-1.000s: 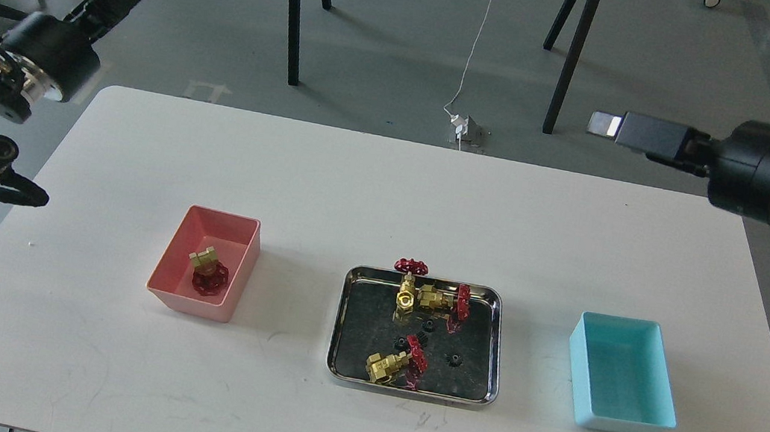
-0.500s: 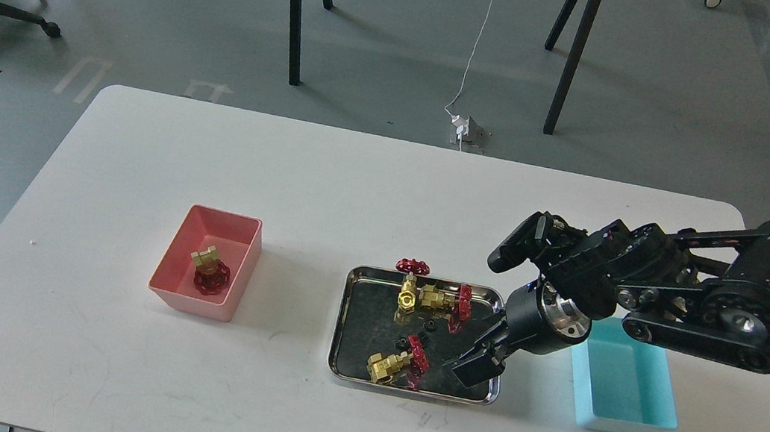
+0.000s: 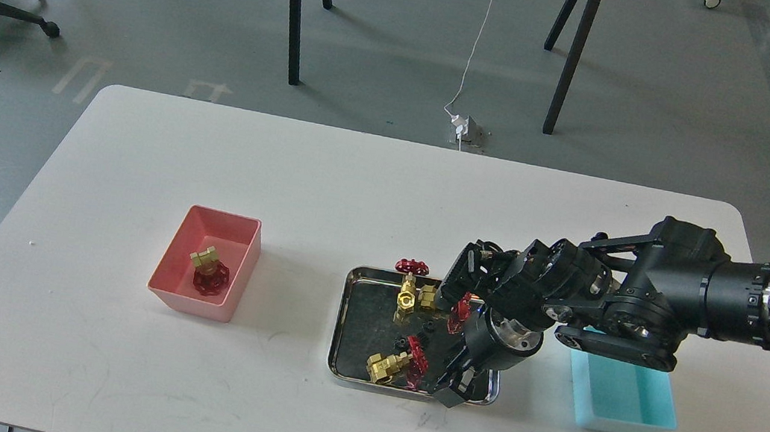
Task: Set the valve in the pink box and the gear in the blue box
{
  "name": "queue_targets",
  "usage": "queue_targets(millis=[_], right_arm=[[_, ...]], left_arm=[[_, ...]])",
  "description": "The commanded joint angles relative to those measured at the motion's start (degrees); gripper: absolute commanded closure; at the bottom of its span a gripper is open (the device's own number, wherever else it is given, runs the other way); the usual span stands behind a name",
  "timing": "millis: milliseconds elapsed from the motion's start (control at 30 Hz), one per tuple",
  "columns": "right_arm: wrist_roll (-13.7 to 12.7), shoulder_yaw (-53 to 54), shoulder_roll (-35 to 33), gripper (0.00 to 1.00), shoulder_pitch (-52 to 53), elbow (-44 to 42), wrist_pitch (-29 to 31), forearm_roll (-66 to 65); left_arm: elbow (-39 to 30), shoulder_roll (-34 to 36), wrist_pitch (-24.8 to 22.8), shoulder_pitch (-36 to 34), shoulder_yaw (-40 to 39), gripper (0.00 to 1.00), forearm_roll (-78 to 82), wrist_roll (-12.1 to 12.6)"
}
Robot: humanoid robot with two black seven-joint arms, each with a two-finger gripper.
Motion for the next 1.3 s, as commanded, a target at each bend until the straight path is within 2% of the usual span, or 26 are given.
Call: queue_targets(millis=[0, 200, 567, 667, 933, 1067, 1267], right_arm=[[-0.47, 0.0, 0.25, 0.29, 0.37, -0.88, 0.0, -0.03], [-0.56, 0.0, 0.17, 0.29, -0.16, -2.64, 0.0, -0.11], [-1.35, -0.09, 2.71, 0.4, -3.06, -6.69, 0.0, -0.38], [-1.53, -0.09, 2.98, 0.45, -3.15, -6.6, 0.0, -0.38], [-2.85, -0.09, 3.07, 0.79, -2.09, -5.98, 0.61, -0.29], [-2.85, -0.09, 3.07, 0.9, -1.57, -5.9, 1.05, -0.38], [-2.76, -0.09, 2.54, 0.95, 0.36, -3.45, 1.14, 0.06]], left_arm=[[-0.01, 0.54, 0.04, -0.11, -0.14, 0.01, 0.01, 0.0], [-0.01, 0.72, 0.04, -1.61, 0.04, 0.01, 0.1, 0.0], [-0.01, 0.81, -0.05, -2.4, 0.04, 0.01, 0.1, 0.0], [-0.01, 0.89, -0.05, -2.4, 0.04, 0.01, 0.1, 0.0], [-0.01, 1.42, -0.05, -2.49, 0.13, 0.01, 0.1, -0.09], [0.08, 1.51, -0.05, -2.4, 0.21, 0.01, 0.1, -0.09], [0.17, 1.42, -0.22, -2.4, 0.21, 0.01, 0.1, -0.09]])
